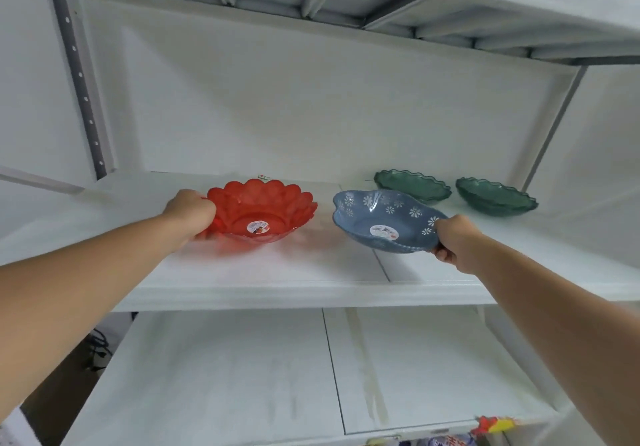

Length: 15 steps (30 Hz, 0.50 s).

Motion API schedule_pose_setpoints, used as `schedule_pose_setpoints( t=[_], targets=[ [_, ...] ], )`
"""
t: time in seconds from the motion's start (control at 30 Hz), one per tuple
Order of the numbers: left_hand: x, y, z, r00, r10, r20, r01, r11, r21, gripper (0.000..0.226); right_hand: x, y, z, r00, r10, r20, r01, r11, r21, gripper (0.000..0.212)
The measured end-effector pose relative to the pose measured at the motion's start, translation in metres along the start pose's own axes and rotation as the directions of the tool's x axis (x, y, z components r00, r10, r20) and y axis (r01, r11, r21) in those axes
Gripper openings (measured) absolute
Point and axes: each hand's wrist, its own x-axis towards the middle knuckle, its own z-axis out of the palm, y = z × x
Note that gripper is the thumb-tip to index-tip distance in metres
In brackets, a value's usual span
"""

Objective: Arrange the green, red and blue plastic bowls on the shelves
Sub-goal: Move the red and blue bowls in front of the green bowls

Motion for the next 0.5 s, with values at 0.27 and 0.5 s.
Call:
schedule_pose_setpoints(
  t=[0.27,0.5],
  targets=[
    [-0.035,0.074,0.13,1.0,-0.02,0.001,0.02,0.997,-0.077,0.029,0.062,0.06,-0.112,1.0,-0.004,0.023,0.002,0.995,0.097,0.024],
    [-0.061,0.115,0.207,0.999,-0.03,0.018,0.031,0.996,-0.08,0.03,0.104,0.085,-0.178,1.0,0.002,0.0,-0.002,0.998,0.064,0.024]
  ],
)
